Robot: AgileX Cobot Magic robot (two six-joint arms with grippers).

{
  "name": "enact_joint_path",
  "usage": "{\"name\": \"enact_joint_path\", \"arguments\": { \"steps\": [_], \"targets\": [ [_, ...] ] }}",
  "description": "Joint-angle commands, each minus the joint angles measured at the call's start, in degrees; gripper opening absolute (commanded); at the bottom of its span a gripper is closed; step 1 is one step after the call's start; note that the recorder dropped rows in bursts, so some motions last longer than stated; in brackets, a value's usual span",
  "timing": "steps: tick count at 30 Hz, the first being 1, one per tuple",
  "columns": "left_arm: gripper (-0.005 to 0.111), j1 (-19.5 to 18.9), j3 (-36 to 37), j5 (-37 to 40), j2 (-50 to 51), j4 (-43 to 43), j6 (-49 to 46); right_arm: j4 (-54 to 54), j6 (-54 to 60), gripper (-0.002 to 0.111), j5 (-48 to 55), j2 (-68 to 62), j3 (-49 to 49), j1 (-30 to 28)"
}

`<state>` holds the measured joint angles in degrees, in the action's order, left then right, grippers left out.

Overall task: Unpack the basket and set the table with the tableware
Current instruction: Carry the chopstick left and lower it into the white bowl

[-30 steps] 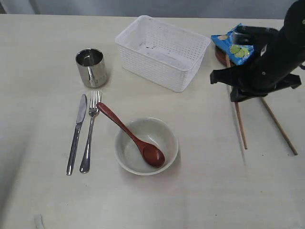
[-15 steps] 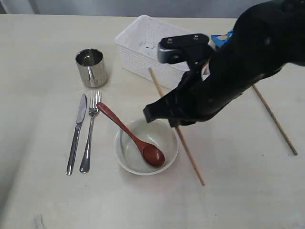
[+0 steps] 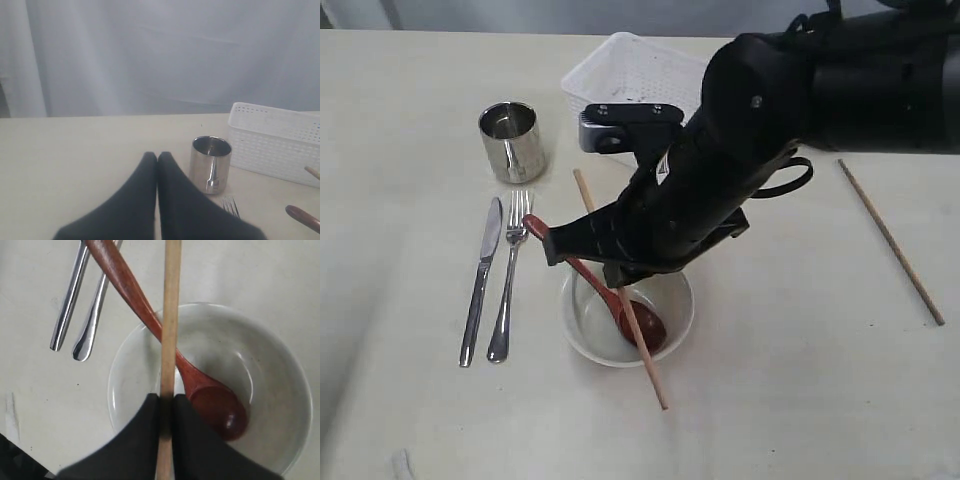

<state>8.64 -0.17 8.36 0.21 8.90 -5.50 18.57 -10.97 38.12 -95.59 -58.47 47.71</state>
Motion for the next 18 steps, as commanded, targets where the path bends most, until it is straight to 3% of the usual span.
{"name": "enact_joint_path", "arguments": {
  "steps": [1, 18],
  "targets": [
    [0.000, 0.1, 0.2, -0.4, -0.2, 0.0, -0.1, 1.0, -0.6, -0.001, 0.5, -0.1, -0.3, 0.1],
    [0.000, 0.1, 0.2, -0.4, -0.2, 0.0, -0.1, 2.7, -1.6, 0.000, -1.4, -4.8, -0.3, -0.2]
  ]
}}
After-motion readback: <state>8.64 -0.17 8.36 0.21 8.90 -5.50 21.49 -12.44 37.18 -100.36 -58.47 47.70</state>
